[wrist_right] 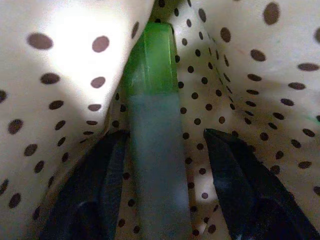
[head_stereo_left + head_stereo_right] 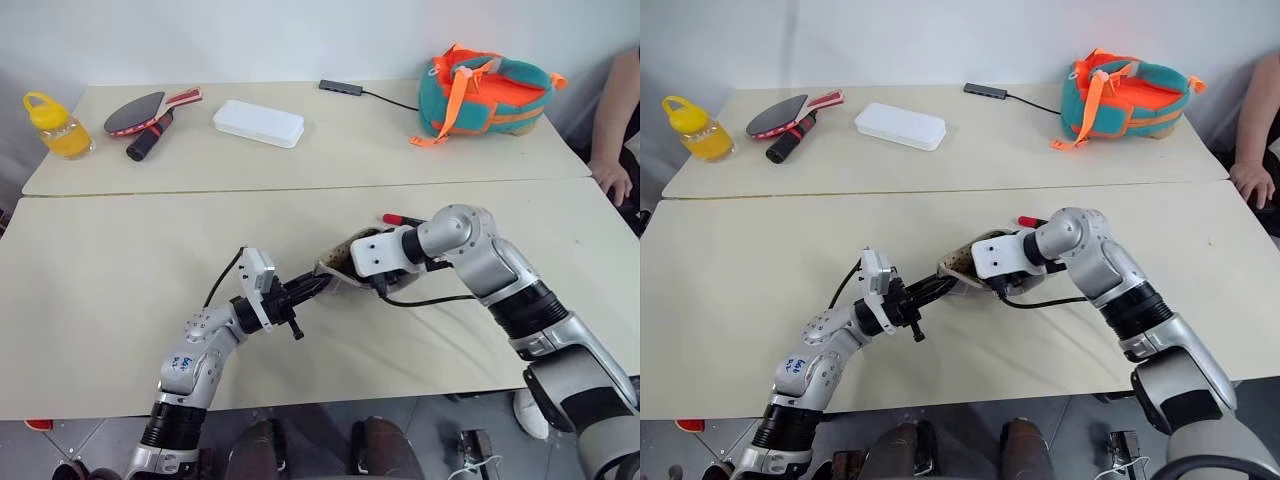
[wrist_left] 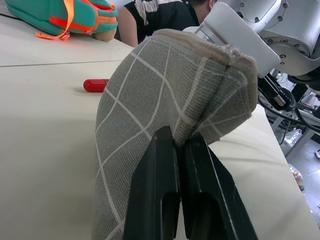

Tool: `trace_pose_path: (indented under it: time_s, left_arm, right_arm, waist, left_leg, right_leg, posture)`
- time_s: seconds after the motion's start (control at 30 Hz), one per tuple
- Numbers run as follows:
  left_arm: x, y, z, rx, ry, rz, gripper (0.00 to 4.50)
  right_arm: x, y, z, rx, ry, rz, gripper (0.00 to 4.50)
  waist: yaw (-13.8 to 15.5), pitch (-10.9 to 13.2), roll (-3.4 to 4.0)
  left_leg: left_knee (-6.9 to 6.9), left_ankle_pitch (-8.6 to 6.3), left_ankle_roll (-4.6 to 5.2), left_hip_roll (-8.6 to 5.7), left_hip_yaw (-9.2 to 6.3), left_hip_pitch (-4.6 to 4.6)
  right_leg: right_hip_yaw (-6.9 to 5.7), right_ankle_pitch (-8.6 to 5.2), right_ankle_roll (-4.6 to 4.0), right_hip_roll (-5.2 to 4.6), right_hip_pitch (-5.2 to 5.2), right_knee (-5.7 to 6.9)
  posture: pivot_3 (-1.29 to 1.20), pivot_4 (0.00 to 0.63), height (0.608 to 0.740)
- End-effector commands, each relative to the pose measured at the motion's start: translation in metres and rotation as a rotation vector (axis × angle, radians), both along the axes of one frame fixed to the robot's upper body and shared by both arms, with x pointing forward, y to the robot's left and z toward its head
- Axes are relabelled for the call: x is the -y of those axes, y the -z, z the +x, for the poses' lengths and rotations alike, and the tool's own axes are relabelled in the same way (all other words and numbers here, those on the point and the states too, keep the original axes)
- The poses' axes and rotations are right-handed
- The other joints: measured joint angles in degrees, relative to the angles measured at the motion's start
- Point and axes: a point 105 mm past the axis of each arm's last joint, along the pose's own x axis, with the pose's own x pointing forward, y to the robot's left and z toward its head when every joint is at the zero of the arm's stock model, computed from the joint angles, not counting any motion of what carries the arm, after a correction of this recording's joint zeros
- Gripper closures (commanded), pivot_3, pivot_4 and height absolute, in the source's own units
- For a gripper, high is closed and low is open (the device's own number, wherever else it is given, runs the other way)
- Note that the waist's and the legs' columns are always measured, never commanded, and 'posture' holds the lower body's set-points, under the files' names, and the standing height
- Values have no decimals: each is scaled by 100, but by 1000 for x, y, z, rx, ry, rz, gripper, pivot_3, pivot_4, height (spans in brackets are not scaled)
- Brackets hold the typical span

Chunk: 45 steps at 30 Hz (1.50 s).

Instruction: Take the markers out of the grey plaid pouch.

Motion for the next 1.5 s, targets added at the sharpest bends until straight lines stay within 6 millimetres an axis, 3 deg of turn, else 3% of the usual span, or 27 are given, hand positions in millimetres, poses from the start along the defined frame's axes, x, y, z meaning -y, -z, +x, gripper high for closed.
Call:
trace_pose_path:
  time_s: [0.03, 0.1, 0.43, 0.77, 1.13, 1.2, 1.27, 1.37, 1.5]
  left_arm:
    - [4, -6, -3, 28, 17, -18, 4500]
    - [4, -6, -3, 27, 15, -17, 4500]
    - [4, -6, -4, 41, 11, -7, 4500]
    - [-1, -11, 4, 149, -36, 62, 4500]
    - [-55, -42, 31, 402, -242, 267, 4500]
    - [-68, -47, 37, 439, -293, 303, 4500]
    - [-96, -60, 45, 492, -401, 345, 4500]
    - [-126, -72, 51, 541, -510, 393, 4500]
    - [-166, -92, 54, 631, -686, 497, 4500]
  right_arm:
    - [-1, -1, -2, -2, -2, -4, 2844]
    - [0, -8, -4, 3, -6, 6, 3433]
    - [15, -60, -25, 15, -8, 135, 3457]
    - [35, -81, -36, -24, 5, 238, 3457]
    - [25, -151, -31, 91, -74, 602, 3457]
    - [24, -163, -28, 104, -73, 674, 3457]
    - [29, -176, -19, 158, -33, 740, 3457]
    - [40, -173, -5, 205, 40, 720, 3457]
    - [67, -121, 10, 238, 121, 430, 3457]
  waist:
    - [2, 0, 0]
    - [3, 0, 0]
    - [77, 0, 0]
    - [145, 0, 0]
    - [137, 0, 0]
    - [141, 1, 0]
    - [141, 1, -1]
    - [124, 1, -1]
    - [132, 1, -2]
  left_leg:
    - [0, 0, 0, 0, 0, 0]
    - [0, 0, 0, 0, 0, -1]
    - [-6, -1, 2, -2, -2, -5]
    - [-9, -1, 2, -3, -1, -5]
    - [-19, -1, 1, -1, 0, -6]
    - [-18, -1, 1, -3, 2, -7]
    - [-19, -1, 2, -3, 3, -8]
    - [-22, -1, 1, -2, 6, -8]
    - [-34, -2, 1, -3, 13, -8]
  right_leg:
    - [0, 0, 0, 0, 0, 0]
    - [0, 0, 0, 0, 0, 0]
    - [-2, 0, 0, -1, -1, -12]
    - [-2, 0, 0, -2, -2, -18]
    - [-4, 0, 0, -1, -7, -17]
    - [-5, 0, 0, -1, -7, -18]
    - [-4, 0, 0, -2, -8, -18]
    - [-4, 0, 0, -1, -14, -16]
    - [-4, 0, 0, -2, -15, -26]
  posture:
    - [0, 150, 740]
    - [0, 150, 740]
    - [0, 150, 740]
    - [0, 150, 740]
    - [0, 150, 740]
    - [0, 150, 740]
    - [0, 150, 740]
    - [0, 150, 740]
    - [0, 150, 740]
